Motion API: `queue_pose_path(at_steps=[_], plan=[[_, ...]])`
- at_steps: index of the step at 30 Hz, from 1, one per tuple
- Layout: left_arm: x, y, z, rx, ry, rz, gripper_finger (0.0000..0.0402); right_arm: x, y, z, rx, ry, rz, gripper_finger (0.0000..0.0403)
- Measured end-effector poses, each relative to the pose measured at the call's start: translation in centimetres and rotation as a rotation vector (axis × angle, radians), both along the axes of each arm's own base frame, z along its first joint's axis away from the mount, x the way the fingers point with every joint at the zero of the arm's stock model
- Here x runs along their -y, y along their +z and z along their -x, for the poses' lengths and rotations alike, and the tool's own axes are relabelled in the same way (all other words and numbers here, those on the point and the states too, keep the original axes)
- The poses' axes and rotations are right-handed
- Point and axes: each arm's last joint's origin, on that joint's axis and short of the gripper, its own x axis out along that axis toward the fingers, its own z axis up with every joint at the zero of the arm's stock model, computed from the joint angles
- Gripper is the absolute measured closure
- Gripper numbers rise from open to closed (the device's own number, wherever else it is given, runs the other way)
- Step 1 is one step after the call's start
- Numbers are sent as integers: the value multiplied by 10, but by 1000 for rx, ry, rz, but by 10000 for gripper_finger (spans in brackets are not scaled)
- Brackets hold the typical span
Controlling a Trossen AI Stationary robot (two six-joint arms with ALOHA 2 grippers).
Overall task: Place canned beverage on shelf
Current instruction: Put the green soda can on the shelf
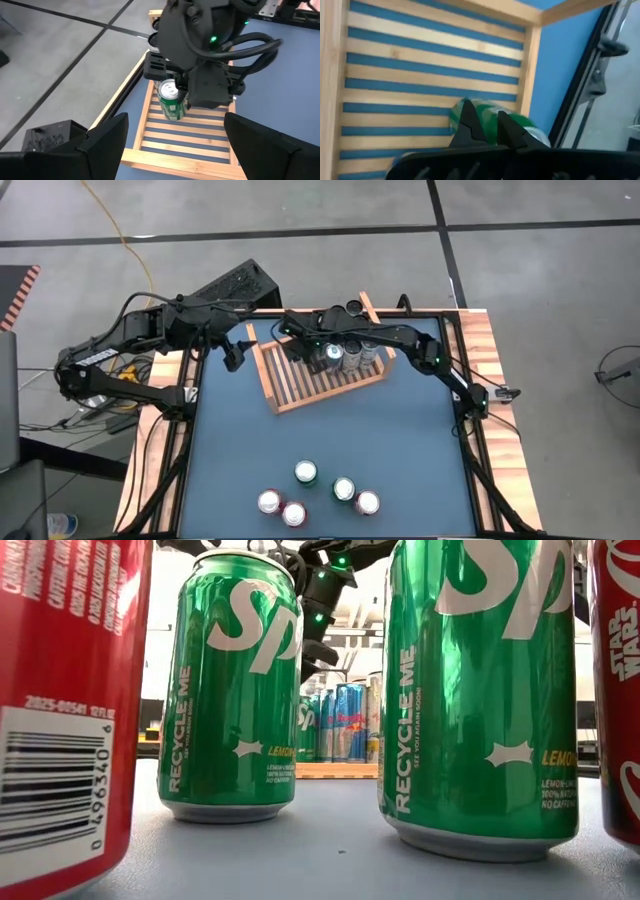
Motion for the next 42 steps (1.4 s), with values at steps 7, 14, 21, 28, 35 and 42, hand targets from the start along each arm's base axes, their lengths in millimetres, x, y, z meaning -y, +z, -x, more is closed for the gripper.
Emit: queue_pose_path(at_steps=[7, 14, 21, 28, 35, 42], plan=[[0, 0, 0, -1, 11, -6, 85, -9, 14, 8, -27, 20, -5, 403], [0, 0, 0, 0, 12, -4, 85, -14, 0, 11, -115, 43, -33, 403], [0, 0, 0, -2, 12, -13, 85, -7, 1, 7, -67, 35, -5, 403], [-1, 0, 0, -2, 27, -21, 85, 1, 5, 2, 13, 17, 23, 403], [-1, 1, -1, 34, 53, 4, 85, -10, 29, 2, 86, 25, 50, 403], [-9, -23, -34, -27, 59, 35, 95, -10, 107, 62, 112, -182, 180, 403]])
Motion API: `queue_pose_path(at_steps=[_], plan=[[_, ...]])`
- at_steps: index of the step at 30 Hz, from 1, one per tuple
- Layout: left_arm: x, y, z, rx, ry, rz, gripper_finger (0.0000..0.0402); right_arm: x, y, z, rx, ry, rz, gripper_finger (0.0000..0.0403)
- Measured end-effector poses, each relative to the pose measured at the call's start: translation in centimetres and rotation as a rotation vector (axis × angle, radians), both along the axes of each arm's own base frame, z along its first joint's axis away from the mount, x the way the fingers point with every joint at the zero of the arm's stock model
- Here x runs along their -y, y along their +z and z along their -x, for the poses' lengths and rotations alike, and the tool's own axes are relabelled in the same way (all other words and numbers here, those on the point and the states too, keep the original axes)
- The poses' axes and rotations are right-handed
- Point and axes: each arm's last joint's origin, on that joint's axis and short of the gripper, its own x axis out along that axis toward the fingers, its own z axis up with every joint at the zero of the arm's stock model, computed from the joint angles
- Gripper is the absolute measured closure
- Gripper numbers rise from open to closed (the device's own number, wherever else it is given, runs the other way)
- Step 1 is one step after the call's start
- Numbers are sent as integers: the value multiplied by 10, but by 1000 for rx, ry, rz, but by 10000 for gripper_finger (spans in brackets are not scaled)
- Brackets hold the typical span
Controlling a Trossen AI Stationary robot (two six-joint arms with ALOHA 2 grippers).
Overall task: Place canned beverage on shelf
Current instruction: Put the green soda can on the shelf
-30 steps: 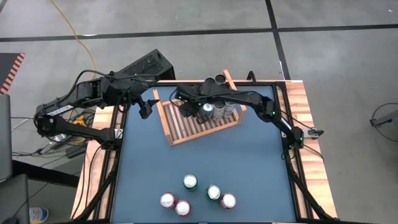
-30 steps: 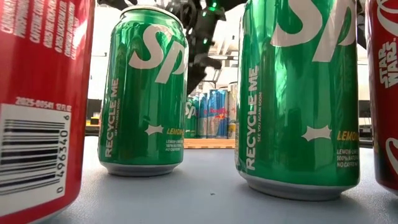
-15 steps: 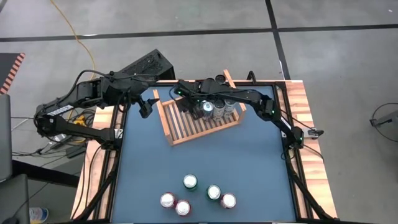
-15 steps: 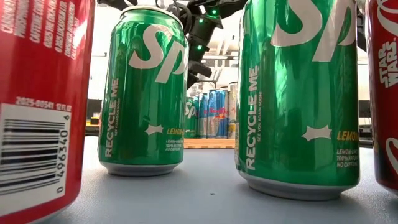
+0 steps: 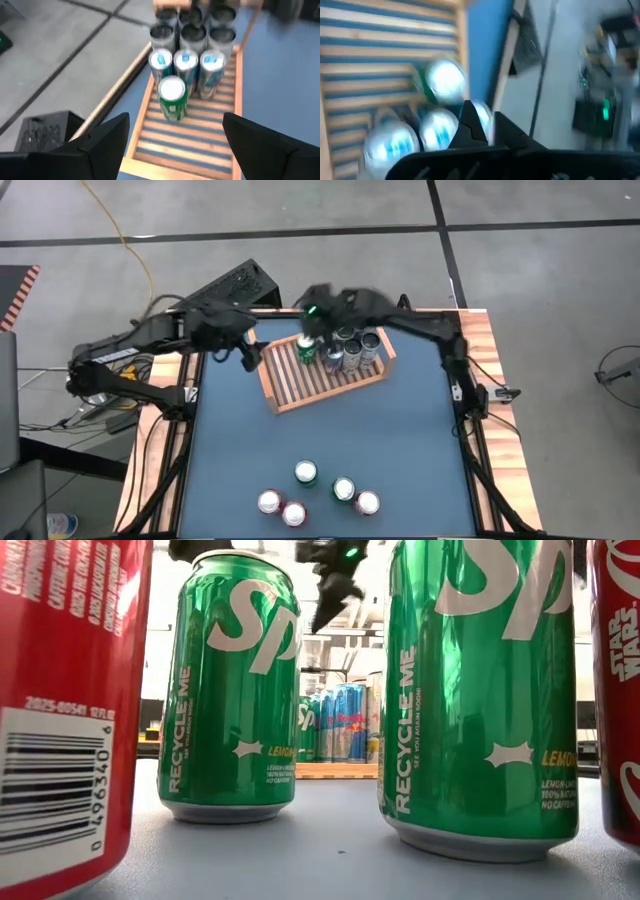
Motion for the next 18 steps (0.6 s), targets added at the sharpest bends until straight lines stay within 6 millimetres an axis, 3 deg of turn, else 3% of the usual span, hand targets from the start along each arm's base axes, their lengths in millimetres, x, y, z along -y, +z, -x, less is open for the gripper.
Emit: queue_pose_path(at_steps=[4, 9, 15, 18], plan=[[-7, -22, -28, -17, -75, 25, 125, 6, 47, 50, 105, -161, -45, 403], [-19, -45, -66, -38, -153, -11, 211, 3, 93, 99, 262, -239, -51, 403], [-34, -81, -99, -116, -235, 70, 362, -8, 125, 140, 347, -279, 13, 403], [-37, -96, -112, -133, -292, 108, 392, -11, 133, 152, 365, -298, 39, 403]])
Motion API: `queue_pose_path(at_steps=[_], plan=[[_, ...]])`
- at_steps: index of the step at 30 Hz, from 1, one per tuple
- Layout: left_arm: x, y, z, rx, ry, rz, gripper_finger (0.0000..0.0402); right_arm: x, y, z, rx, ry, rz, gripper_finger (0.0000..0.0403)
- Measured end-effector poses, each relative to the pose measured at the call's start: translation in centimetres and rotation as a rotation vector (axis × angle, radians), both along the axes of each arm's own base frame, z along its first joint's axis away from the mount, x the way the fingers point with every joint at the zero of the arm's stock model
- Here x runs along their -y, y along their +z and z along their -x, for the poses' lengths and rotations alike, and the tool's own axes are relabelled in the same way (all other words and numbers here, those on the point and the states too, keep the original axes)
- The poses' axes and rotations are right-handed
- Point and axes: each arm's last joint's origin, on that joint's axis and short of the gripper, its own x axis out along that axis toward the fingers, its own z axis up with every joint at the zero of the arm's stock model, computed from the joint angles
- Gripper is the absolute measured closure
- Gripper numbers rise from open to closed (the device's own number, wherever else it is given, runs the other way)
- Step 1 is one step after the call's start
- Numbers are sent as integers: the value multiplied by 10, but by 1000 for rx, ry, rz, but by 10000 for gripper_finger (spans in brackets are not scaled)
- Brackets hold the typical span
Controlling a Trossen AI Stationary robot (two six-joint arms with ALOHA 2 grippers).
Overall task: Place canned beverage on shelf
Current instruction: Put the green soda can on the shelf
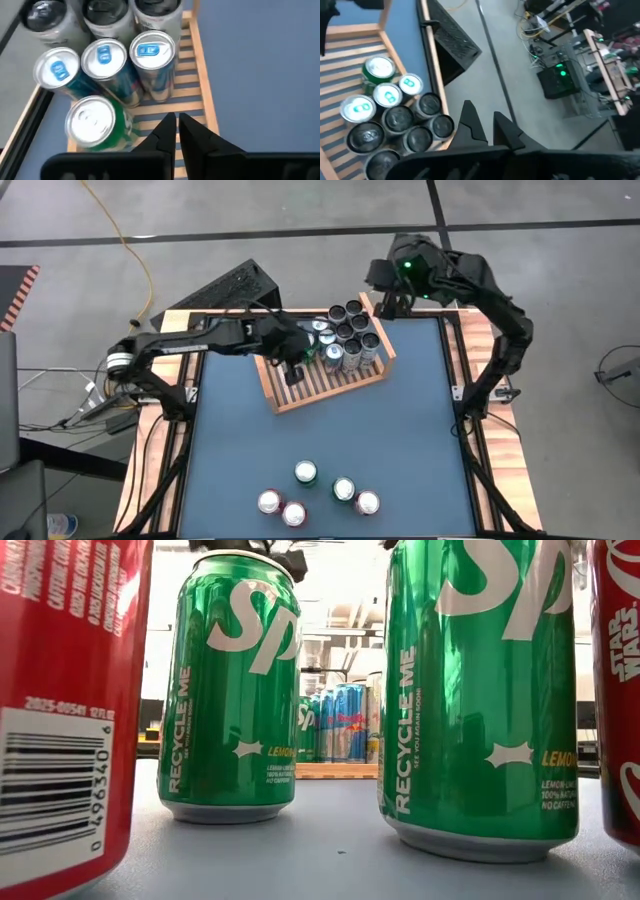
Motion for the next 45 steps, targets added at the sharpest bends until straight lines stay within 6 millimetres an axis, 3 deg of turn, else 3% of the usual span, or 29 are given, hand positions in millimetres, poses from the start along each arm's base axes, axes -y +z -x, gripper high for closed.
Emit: queue_pose_path(at_steps=[7, 17, 30, 41, 45], plan=[[-11, -34, -19, -104, 11, -4, 401, -2, 2, 11, -19, -30, -1, 403], [-32, -72, -30, -212, 96, 4, 401, 6, -7, 9, -103, -55, -7, 403], [-58, -72, -19, -215, 268, -18, 401, 14, -11, 14, -155, -80, -21, 403], [-55, -74, -10, -300, 314, -1, 402, 19, -12, 18, -194, -75, -12, 403], [-52, -56, -4, -242, 321, -3, 402, 24, -12, 20, -186, -57, -41, 403]])
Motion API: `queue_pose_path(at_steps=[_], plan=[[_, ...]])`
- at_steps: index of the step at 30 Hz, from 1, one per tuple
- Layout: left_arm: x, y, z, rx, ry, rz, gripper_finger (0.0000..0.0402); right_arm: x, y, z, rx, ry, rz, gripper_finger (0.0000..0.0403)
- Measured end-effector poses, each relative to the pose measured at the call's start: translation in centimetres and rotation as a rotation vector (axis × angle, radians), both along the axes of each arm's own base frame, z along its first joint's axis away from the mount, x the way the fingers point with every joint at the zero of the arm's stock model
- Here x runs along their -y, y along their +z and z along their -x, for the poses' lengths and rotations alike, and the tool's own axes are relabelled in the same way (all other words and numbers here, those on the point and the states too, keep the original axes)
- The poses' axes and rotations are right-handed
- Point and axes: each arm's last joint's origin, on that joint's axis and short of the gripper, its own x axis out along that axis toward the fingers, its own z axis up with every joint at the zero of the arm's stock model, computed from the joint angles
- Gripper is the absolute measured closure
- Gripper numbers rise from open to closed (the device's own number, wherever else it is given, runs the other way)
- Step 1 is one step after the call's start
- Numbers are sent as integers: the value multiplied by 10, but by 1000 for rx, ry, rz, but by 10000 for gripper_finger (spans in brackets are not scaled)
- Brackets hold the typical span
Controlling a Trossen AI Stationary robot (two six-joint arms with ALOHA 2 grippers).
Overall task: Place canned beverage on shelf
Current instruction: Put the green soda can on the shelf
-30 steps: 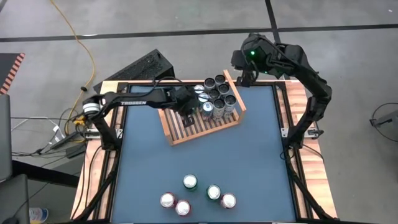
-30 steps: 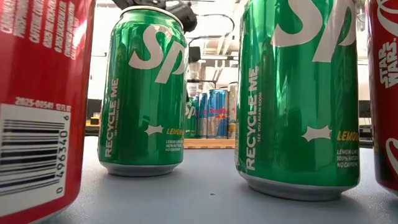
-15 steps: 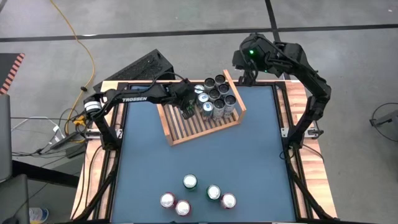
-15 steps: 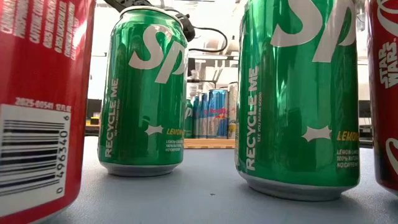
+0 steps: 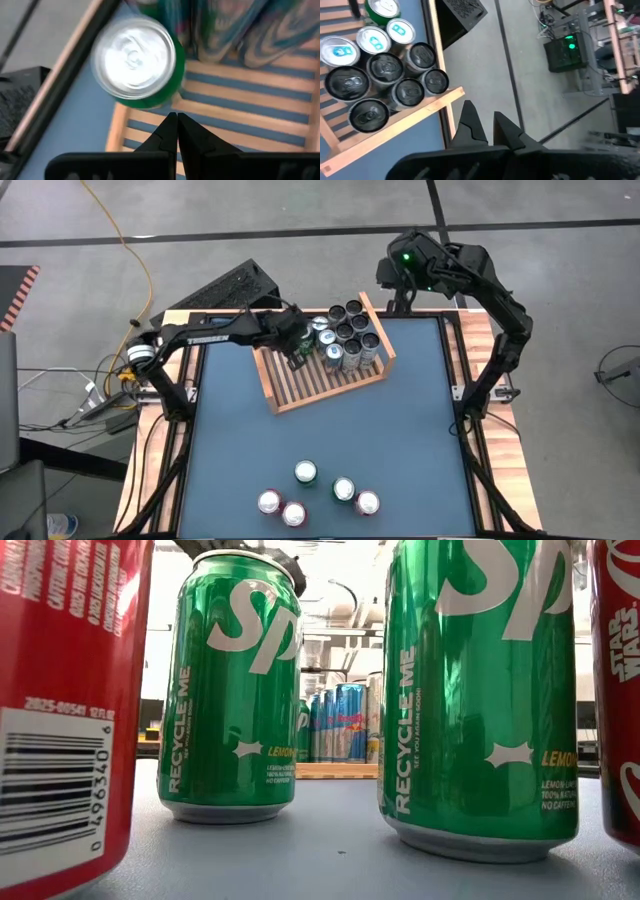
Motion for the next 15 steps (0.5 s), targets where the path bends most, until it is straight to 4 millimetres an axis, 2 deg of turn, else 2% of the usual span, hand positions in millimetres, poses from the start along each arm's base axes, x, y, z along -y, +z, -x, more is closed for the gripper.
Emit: queue_pose_path(at_steps=[5, 9, 11, 15], plan=[[1, 33, 13, 103, 81, -122, 401, 7, 0, 4, 6, -9, -16, 403], [-15, 61, 14, 326, 116, -246, 401, 12, 0, 6, 14, -13, -32, 403], [-25, 65, 13, 398, 93, -261, 401, 14, -1, 7, 19, -16, -40, 403], [-42, 55, 11, 403, 121, -248, 401, 16, -1, 8, 23, -14, -49, 403]])
